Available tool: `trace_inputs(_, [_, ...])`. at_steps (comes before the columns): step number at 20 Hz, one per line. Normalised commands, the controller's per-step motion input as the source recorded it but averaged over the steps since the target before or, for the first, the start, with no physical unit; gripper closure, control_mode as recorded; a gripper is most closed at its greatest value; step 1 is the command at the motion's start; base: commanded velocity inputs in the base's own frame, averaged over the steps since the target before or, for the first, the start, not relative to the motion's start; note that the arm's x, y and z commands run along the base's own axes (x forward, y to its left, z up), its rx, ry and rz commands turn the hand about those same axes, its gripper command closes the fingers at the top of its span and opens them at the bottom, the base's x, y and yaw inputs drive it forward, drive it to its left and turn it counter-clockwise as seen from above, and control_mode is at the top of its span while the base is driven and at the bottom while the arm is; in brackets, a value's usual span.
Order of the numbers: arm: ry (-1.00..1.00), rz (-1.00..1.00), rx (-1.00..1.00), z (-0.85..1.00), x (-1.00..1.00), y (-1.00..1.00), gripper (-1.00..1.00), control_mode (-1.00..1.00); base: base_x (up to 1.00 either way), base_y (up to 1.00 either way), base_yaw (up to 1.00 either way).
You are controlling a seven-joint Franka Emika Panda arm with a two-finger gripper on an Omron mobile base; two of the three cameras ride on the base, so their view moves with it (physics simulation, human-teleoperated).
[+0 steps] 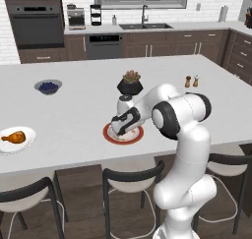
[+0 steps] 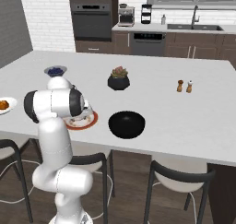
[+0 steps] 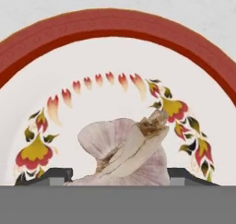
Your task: Pick the chicken drumstick and garlic from their plates and place them in the bowl. Then put the bowl in the fridge.
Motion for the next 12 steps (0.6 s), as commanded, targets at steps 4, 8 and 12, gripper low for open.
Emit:
trace_inputs(4, [-0.07, 0.12, 0.00, 0.00, -0.20, -0.10, 1.00, -1.00, 0.00, 0.00, 0.00])
trace_inputs(8, [-0.09, 0.12, 0.00, 0.19, -0.26, -0.24, 1.00, -1.00, 0.00, 0.00, 0.00])
trace_inputs(12, [-0.09, 0.08, 0.00, 0.74, -0.79, -0.54, 1.00, -1.00, 0.00, 0.00, 0.00])
